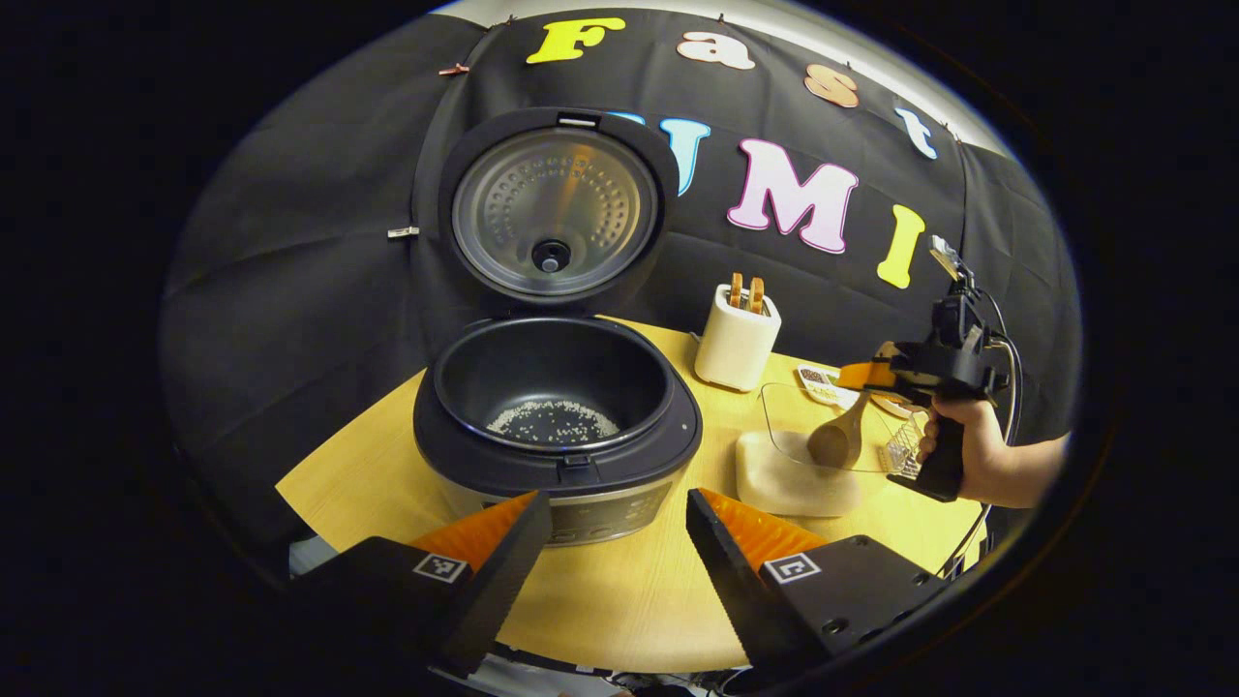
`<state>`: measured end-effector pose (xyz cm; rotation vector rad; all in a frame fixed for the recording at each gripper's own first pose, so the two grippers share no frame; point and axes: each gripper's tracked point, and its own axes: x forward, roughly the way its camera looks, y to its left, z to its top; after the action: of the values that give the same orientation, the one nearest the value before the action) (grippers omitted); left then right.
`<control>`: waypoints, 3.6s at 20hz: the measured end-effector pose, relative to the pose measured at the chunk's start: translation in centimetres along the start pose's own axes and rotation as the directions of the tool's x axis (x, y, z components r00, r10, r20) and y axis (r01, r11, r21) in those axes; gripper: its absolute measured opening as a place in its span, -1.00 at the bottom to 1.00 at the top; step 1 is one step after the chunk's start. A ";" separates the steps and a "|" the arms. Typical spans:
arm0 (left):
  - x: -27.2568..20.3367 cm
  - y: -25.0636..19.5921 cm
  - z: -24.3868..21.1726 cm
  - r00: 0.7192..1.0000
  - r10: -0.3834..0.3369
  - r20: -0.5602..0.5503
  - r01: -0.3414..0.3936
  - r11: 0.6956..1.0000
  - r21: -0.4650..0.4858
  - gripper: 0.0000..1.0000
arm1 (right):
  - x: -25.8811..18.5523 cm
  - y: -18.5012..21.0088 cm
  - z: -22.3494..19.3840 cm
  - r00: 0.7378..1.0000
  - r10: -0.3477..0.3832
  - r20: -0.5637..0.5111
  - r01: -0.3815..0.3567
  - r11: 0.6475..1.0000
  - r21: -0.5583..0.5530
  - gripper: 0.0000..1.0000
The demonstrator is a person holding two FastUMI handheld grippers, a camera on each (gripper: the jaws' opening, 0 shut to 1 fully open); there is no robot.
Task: Close the left gripper, press the button to open the rice cooker; take a wooden spoon from the chopstick holder with the right hand, scoop a spoonful of rice and pour it into the rice cooker, then put the wooden spoon back into the chopstick holder.
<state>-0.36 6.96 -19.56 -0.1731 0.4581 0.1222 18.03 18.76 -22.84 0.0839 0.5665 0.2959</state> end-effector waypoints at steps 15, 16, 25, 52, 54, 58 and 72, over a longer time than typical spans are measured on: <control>-2.9 2.6 0.4 0.999 0.053 0.000 -0.052 0.995 -0.090 0.91 | -1.0 3.8 -2.4 0.985 0.096 -0.146 -0.028 0.912 0.410 -0.63; -2.9 2.8 0.9 0.998 0.057 0.006 -0.057 0.995 -0.086 0.91 | -1.5 2.8 -2.5 0.984 0.084 -0.154 -0.003 0.885 0.465 -0.63; -3.1 3.0 3.8 0.997 0.043 0.060 -0.040 0.998 -0.049 0.91 | -4.3 -5.1 -0.2 0.991 -0.004 -0.136 0.106 0.647 0.755 -0.63; -4.7 10.6 4.9 0.973 0.188 0.132 -0.154 0.960 -0.233 0.91 | -4.9 19.4 7.6 0.936 0.349 -0.040 -0.201 0.626 0.754 -0.63; -4.9 11.4 4.4 0.972 0.203 0.120 -0.168 0.953 -0.252 0.91 | -4.9 21.9 7.0 0.928 0.370 -0.044 -0.233 0.669 0.706 -0.63; -5.3 12.3 4.2 0.969 0.219 0.118 -0.182 0.947 -0.265 0.91 | -5.2 26.4 5.4 0.915 0.399 -0.056 -0.319 0.803 0.504 -0.63; -5.3 12.8 3.6 0.970 0.215 0.118 -0.189 0.962 -0.199 0.91 | -8.3 37.8 1.8 0.775 0.632 0.003 -0.570 0.702 -0.427 -0.63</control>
<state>-5.52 19.75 -15.80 -0.2995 0.3247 0.3767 2.79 52.39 -11.03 -0.1162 0.2985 1.0473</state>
